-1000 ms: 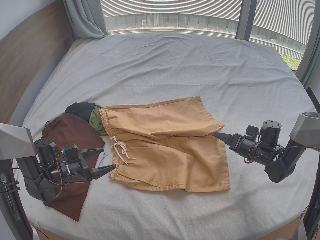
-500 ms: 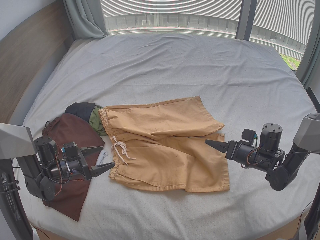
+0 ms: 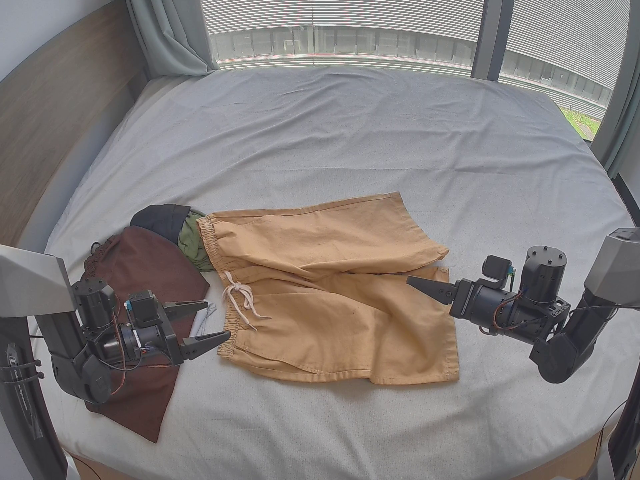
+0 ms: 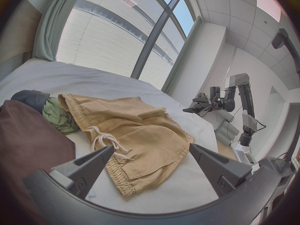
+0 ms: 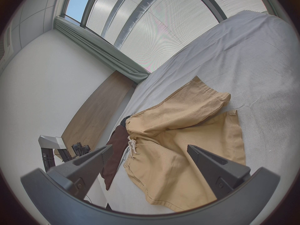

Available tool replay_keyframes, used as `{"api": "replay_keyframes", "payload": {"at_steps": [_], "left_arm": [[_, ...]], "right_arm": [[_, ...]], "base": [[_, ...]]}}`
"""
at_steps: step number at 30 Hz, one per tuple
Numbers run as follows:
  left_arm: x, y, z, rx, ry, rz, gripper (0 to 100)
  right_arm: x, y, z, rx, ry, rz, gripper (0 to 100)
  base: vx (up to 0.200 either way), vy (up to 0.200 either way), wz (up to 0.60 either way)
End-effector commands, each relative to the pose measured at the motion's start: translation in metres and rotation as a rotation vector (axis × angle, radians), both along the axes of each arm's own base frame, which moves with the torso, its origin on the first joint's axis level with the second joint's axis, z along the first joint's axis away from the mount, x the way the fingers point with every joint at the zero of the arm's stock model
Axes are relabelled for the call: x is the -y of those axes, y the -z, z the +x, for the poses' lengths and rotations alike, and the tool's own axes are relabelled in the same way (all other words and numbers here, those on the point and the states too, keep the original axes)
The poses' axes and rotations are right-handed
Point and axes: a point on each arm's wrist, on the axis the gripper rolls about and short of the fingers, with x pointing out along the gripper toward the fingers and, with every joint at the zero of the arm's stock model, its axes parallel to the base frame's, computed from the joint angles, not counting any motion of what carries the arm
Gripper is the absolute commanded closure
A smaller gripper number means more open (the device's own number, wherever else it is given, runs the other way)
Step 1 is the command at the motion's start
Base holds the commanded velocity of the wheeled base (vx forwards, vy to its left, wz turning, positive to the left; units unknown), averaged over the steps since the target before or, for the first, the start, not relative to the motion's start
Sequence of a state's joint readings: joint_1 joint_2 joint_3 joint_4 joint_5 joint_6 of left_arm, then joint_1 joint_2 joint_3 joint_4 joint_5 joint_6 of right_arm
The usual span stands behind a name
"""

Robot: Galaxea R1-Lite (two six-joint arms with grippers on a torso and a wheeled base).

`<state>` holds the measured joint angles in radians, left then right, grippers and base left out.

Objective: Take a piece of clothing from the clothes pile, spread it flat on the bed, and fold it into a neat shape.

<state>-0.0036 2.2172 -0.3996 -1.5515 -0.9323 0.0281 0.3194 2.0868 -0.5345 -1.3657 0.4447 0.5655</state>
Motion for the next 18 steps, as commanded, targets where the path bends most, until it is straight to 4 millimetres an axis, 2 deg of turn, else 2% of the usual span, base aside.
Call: {"api": "replay_keyframes", "payload": {"at_steps": [1, 18], "left_arm": [[0.0, 0.009, 0.002, -0.034, -0.009, -0.002, 0], [0.0, 0.018, -0.01, -0.272, -0.053, -0.124, 0]], "right_arm": [[-0.001, 0.001, 0.0, -0.002, -0.001, 0.0, 0], [-0.001, 0.003, 0.0, -0.008, -0.001, -0.002, 0]], "base": [[0.0, 0.0, 0.0], [0.0, 0.0, 0.0]]}}
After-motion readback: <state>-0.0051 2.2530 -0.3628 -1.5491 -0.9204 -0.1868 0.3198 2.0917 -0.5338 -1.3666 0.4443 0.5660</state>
